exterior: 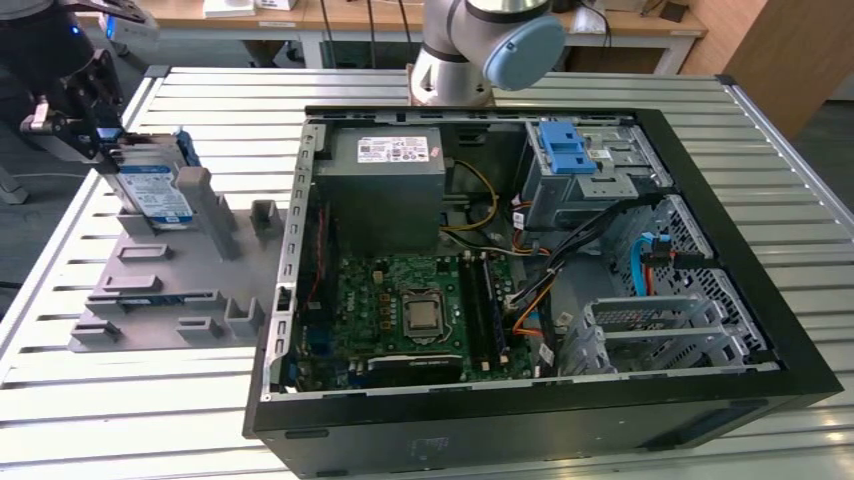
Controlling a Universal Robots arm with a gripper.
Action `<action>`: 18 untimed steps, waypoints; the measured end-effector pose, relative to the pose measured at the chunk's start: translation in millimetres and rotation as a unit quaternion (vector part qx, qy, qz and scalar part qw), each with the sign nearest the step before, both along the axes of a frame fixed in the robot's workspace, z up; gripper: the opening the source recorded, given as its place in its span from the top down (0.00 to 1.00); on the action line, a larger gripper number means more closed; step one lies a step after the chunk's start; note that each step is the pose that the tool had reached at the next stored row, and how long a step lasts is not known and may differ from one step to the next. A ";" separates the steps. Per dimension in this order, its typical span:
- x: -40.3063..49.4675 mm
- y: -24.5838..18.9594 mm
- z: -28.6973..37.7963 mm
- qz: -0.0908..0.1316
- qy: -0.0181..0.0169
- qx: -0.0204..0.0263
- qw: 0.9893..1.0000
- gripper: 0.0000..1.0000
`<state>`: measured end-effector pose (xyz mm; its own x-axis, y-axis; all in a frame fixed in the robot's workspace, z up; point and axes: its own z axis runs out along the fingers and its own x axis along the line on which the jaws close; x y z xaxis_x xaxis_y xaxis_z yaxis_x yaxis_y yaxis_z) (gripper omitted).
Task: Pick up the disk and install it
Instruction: 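Pick up the disk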
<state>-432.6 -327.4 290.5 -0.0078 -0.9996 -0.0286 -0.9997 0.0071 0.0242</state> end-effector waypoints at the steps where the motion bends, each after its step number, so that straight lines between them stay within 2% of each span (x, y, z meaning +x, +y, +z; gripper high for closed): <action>1: 0.0 0.0 -0.9 0.000 0.000 0.000 1.000 0.49; 11: 0.0 0.0 -1.8 0.000 0.000 0.000 1.000 0.51; 12: 0.0 0.0 -1.8 0.000 0.000 0.000 1.000 0.58; 18: 0.0 0.0 -1.8 0.000 0.000 0.000 1.000 0.64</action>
